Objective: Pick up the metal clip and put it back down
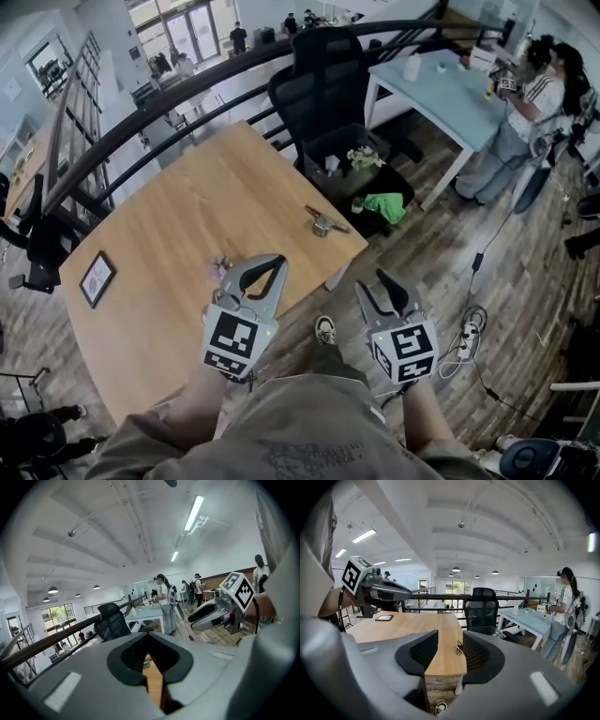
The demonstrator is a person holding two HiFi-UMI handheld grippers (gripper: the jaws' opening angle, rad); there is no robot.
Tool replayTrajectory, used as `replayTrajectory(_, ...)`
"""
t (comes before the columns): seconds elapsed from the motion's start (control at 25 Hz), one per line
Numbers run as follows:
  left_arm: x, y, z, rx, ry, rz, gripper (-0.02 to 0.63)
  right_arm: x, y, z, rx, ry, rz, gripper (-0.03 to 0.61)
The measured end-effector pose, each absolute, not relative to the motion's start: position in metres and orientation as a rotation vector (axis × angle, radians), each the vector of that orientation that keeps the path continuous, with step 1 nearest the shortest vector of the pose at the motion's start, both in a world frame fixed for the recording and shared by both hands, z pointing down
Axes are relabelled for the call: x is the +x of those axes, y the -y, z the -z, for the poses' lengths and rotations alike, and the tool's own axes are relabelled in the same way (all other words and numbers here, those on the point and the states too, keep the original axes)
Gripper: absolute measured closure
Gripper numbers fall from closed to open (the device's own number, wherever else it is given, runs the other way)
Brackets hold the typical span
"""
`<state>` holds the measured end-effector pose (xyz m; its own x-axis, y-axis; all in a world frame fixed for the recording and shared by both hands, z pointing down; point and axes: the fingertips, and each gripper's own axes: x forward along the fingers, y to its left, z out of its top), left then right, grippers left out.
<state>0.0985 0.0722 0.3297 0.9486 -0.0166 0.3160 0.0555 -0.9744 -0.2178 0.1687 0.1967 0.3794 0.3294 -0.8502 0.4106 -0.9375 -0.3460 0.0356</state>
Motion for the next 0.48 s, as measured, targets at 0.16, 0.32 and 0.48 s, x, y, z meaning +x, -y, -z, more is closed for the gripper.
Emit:
replayTrajectory(0.16,0.135,-0.060,-0.347,-2.882,-0.028,0.552,0.612,0.204,-0.175,-0.400,2.243,1.665,-0.521,0.431)
replayTrajectory(0.32,0.168,-0.051,-0.369,-2.888,-0.077,0.645,0.612,0.234,-0.152,-0.426,2.152,1.733,-0.579,0.431)
replayTrajectory(0.48,0.189,-0.038,-0.395,-2.885,-0.138,0.751,0.612,0.255,-0.130,-0.454,2.054,1.781,-0.630,0.431)
